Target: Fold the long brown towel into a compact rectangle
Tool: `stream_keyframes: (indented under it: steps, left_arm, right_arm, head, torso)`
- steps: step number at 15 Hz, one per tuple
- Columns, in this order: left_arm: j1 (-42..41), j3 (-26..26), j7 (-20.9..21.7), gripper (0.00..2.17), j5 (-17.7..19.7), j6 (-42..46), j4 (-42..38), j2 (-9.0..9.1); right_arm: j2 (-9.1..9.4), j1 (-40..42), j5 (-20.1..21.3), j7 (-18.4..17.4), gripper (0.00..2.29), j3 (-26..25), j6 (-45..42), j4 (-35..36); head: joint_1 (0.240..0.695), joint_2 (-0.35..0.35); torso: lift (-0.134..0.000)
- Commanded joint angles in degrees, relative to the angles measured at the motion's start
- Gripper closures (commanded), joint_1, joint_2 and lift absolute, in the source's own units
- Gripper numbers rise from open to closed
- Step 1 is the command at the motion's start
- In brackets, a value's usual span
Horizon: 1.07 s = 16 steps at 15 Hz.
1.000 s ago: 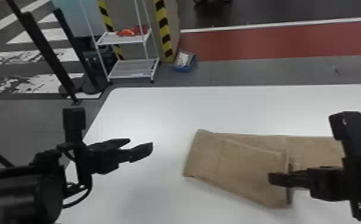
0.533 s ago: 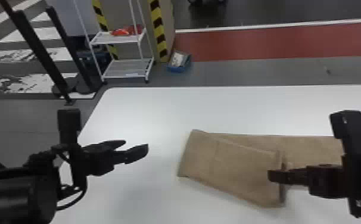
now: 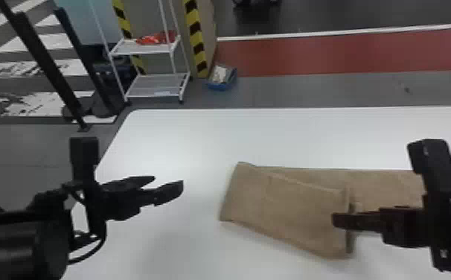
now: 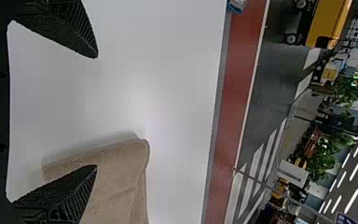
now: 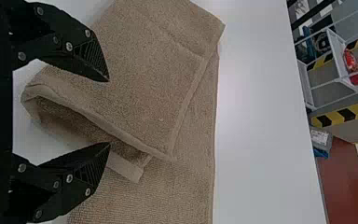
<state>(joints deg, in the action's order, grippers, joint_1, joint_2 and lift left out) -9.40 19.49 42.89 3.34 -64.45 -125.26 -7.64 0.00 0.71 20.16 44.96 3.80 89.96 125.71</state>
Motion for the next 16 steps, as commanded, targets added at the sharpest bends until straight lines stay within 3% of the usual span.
stream_keyframes:
  steps: [1, 10, 12, 16]
  left_arm:
    - [0.08, -0.33, 0.00, 0.04, 0.00, 0.32, 0.19, 0.00]
    - [0.08, -0.77, 0.00, 0.04, -0.09, 0.50, 0.54, 0.00]
    - [0.08, -0.77, -0.09, 0.04, -0.09, 0.50, 0.54, 0.00]
    - [0.08, -0.77, -0.09, 0.04, -0.09, 0.85, 1.07, -0.09]
  right_arm:
    - [0.05, -0.27, 0.23, 0.04, 0.47, 0.07, 0.12, 0.06]
    - [-0.70, -2.73, 1.47, 0.39, 0.48, 0.77, 0.12, -3.46]
    - [-0.79, -2.91, 1.64, 1.01, 0.65, 0.95, 0.12, -3.90]
    - [-0.97, -3.35, 2.17, 1.98, 0.76, 1.12, 0.12, -5.22]
  head:
    - [0.695, 0.177]
    - [0.695, 0.163]
    - [0.695, 0.160]
    - [0.695, 0.162]
  torso:
    - [-0.120]
    - [-0.120]
    - [-0.120]
    - [-0.120]
